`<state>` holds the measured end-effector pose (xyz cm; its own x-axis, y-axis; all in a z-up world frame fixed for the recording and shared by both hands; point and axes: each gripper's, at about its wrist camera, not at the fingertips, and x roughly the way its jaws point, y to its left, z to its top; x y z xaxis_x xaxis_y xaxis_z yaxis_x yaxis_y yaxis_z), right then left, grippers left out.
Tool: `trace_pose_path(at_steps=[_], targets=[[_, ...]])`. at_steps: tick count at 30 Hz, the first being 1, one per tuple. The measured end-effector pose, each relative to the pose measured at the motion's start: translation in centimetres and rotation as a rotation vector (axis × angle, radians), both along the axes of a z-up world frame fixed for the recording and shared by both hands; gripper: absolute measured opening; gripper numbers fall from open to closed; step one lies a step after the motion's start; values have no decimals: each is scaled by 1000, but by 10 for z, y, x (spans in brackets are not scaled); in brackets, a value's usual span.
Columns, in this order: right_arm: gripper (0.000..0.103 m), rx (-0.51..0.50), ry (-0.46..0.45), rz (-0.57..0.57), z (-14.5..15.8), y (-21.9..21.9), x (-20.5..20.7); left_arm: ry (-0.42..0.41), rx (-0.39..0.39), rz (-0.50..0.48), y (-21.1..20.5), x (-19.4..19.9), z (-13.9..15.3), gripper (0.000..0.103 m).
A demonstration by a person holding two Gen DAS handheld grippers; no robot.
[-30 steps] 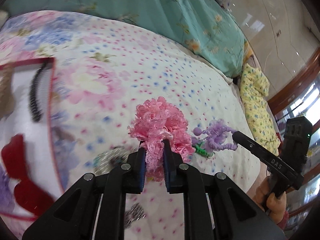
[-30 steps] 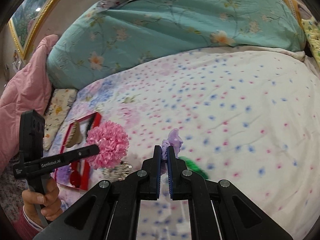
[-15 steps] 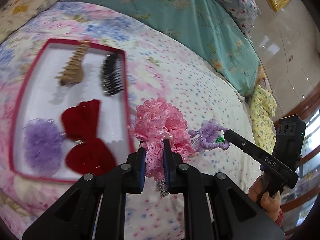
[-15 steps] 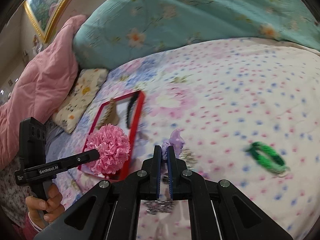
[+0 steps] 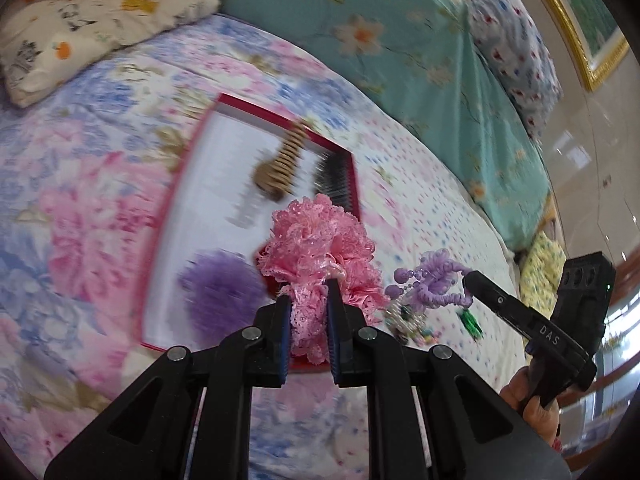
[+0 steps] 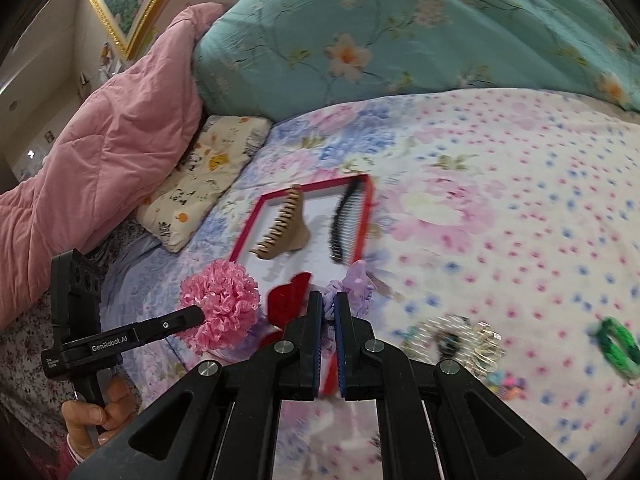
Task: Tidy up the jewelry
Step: 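Carry both scrunchies into the box and open both grippers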
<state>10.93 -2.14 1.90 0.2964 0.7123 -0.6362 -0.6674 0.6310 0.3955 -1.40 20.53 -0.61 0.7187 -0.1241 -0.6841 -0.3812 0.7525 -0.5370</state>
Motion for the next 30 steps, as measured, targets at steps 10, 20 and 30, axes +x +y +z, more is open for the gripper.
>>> trace_pose_path(at_steps=[10, 20, 30], targets=[[5, 45, 36, 44, -19, 75, 13, 28, 24, 114, 60, 7, -9, 12], [5, 12, 58, 41, -54, 120, 44, 80, 44, 119, 83, 60, -35, 13], [5, -75, 76, 35, -83, 125, 50, 138, 59, 111, 79, 80, -53, 13]])
